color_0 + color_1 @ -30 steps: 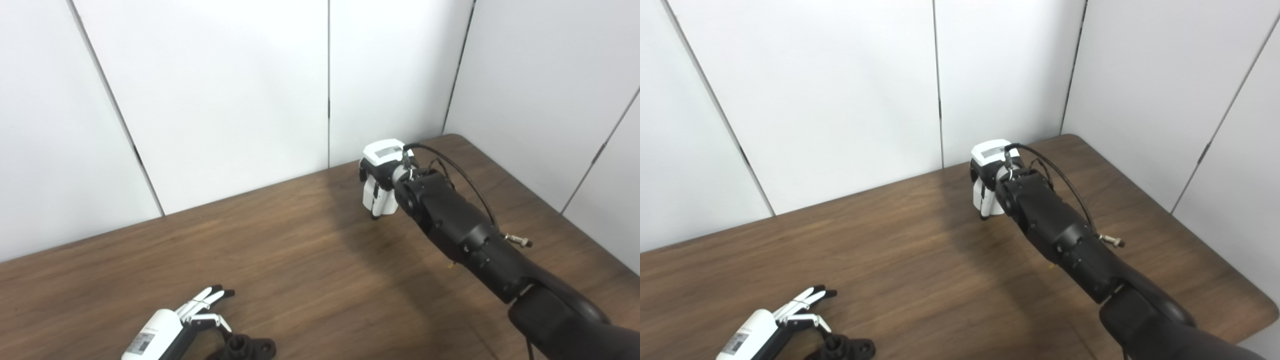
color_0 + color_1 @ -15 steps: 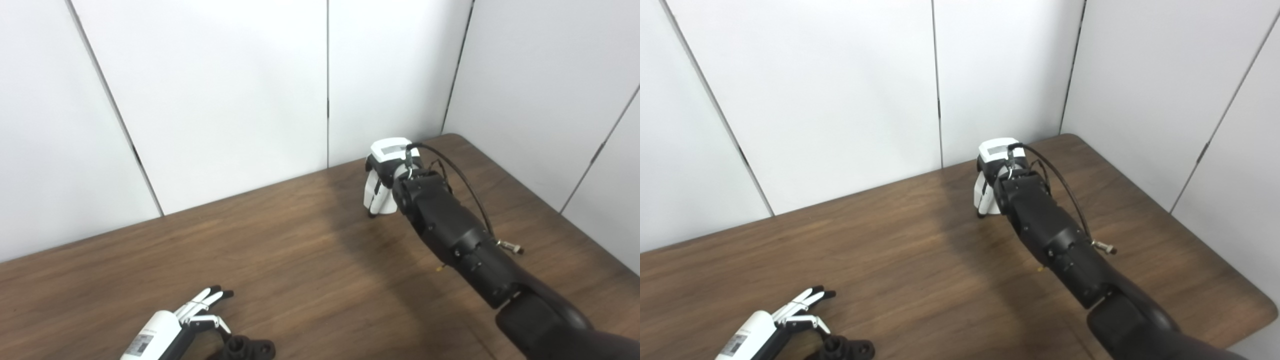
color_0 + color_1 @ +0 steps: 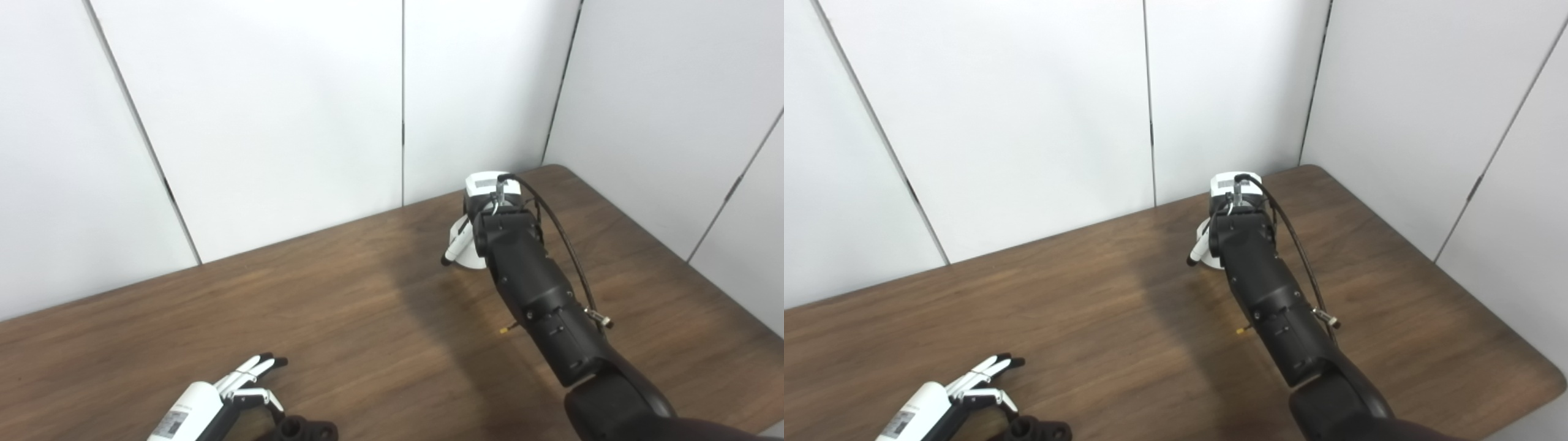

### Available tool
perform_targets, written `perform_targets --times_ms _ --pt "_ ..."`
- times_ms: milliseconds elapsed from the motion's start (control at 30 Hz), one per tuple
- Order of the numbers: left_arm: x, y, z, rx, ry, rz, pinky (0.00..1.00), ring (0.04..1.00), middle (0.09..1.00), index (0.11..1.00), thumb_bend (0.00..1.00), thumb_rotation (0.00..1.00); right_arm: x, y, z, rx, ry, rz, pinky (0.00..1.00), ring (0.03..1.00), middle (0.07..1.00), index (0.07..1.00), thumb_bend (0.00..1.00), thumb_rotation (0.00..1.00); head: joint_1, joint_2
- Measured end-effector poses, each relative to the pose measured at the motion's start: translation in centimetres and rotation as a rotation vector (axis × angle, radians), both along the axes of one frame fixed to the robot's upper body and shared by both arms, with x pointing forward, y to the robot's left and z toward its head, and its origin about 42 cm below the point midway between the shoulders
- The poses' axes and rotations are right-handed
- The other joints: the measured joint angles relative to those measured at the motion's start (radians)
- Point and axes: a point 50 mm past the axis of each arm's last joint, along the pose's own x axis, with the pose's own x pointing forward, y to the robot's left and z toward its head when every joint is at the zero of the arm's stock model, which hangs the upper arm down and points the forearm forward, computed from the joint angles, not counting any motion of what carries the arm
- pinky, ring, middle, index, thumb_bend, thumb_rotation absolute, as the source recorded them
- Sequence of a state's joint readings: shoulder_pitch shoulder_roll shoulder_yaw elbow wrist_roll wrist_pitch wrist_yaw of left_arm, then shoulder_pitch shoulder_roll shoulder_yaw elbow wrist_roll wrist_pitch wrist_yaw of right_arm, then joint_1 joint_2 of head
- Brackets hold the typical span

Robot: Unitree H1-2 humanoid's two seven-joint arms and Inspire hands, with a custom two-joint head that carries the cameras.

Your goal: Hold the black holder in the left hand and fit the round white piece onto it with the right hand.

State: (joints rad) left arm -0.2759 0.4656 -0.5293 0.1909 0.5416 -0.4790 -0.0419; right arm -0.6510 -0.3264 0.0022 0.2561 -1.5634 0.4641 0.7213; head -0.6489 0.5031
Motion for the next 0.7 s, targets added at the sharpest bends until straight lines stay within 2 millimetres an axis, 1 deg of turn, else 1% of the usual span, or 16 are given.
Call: perform_targets --times_ms 67,100,133,200,233,267,300,333,367,400,433,500,533,600,633,700 --pt "-0.1 0.0 0.1 0.002 0.001 -0.002 0.82 0.957 0.926 0.489 0.52 0.06 0.0 -0.1 0.1 0.001 0.008 -0.01 0.39 0.508 0.594 0.688 0.67 0.41 0.002 0.002" --pt "-0.2 0.0 0.1 0.001 0.001 -0.002 0.81 0.954 0.923 0.489 0.52 0.06 0.0 -0.2 0.1 0.001 0.01 -0.017 0.39 0.512 0.594 0.663 0.67 0.38 0.006 0.005" --pt "-0.3 0.0 0.1 0.0 0.002 -0.001 0.81 0.953 0.923 0.489 0.52 0.06 -0.1 -0.2 0.1 0.0 0.01 -0.019 0.39 0.514 0.596 0.658 0.68 0.36 0.006 0.005" --pt "-0.3 0.0 0.2 0.0 0.001 0.0 0.81 0.953 0.923 0.489 0.52 0.06 -0.1 -0.2 0.2 0.001 0.009 -0.02 0.36 0.476 0.564 0.648 0.67 0.29 0.009 0.008" --pt "-0.4 0.0 0.3 0.005 0.003 -0.002 0.81 0.953 0.923 0.489 0.52 0.06 -0.1 -0.3 0.2 0.001 0.007 -0.02 0.35 0.459 0.55 0.65 0.65 0.24 0.011 0.009" --pt "-0.4 0.0 0.4 0.008 0.005 -0.003 0.8 0.948 0.921 0.489 0.52 0.06 -0.2 -0.3 0.2 0.0 0.006 -0.021 0.35 0.463 0.552 0.651 0.62 0.22 0.014 0.012" --pt "-0.4 0.0 0.4 0.012 0.006 -0.003 0.8 0.946 0.92 0.489 0.52 0.06 -0.2 -0.3 0.2 -0.004 0.005 -0.022 0.38 0.493 0.57 0.645 0.6 0.22 0.015 0.014" --pt "-0.4 0.0 0.5 0.014 0.007 -0.001 0.79 0.941 0.917 0.489 0.52 0.06 -0.2 -0.3 0.2 -0.008 0.006 -0.024 0.4 0.522 0.591 0.65 0.58 0.25 0.015 0.014" --pt "-0.4 -0.1 0.6 0.013 0.005 -0.001 0.78 0.933 0.913 0.489 0.52 0.06 -0.2 -0.3 0.2 -0.013 0.009 -0.028 0.43 0.559 0.62 0.664 0.57 0.31 0.017 0.015" --pt "-0.4 -0.1 0.8 0.015 0.003 -0.003 0.77 0.925 0.909 0.489 0.52 0.06 -0.2 -0.3 0.3 -0.022 0.014 -0.036 0.48 0.603 0.654 0.673 0.59 0.38 0.018 0.015" --pt "-0.4 -0.1 0.8 0.017 0.005 -0.002 0.77 0.923 0.907 0.489 0.52 0.06 -0.3 -0.4 0.3 -0.028 0.021 -0.046 0.49 0.618 0.667 0.678 0.6 0.41 0.018 0.015" --pt "-0.5 -0.2 0.9 0.014 0.002 -0.002 0.77 0.924 0.911 0.489 0.52 0.05 -0.3 -0.4 0.2 -0.034 0.03 -0.058 0.51 0.632 0.685 0.706 0.6 0.46 0.021 0.018" --pt "-0.5 -0.2 0.9 0.018 0.003 -0.004 0.76 0.923 0.911 0.489 0.52 0.05 -0.3 -0.4 0.2 -0.036 0.033 -0.063 0.49 0.616 0.674 0.715 0.61 0.47 0.021 0.018" --pt "-0.5 -0.2 1.0 0.019 0.003 -0.006 0.76 0.923 0.913 0.489 0.52 0.05 -0.4 -0.5 0.2 -0.036 0.037 -0.075 0.49 0.619 0.672 0.724 0.63 0.53 0.023 0.02" --pt "-0.5 -0.2 1.1 0.021 0.002 -0.009 0.76 0.924 0.912 0.489 0.52 0.05 -0.4 -0.5 0.2 -0.037 0.041 -0.08 0.5 0.628 0.678 0.72 0.63 0.57 0.023 0.02" --pt "-0.5 -0.2 1.2 0.023 0.003 -0.01 0.76 0.923 0.91 0.489 0.52 0.05 -0.3 -0.2 0.3 -0.047 0.061 -0.086 0.51 0.637 0.696 0.716 0.66 0.7 0.026 0.021"
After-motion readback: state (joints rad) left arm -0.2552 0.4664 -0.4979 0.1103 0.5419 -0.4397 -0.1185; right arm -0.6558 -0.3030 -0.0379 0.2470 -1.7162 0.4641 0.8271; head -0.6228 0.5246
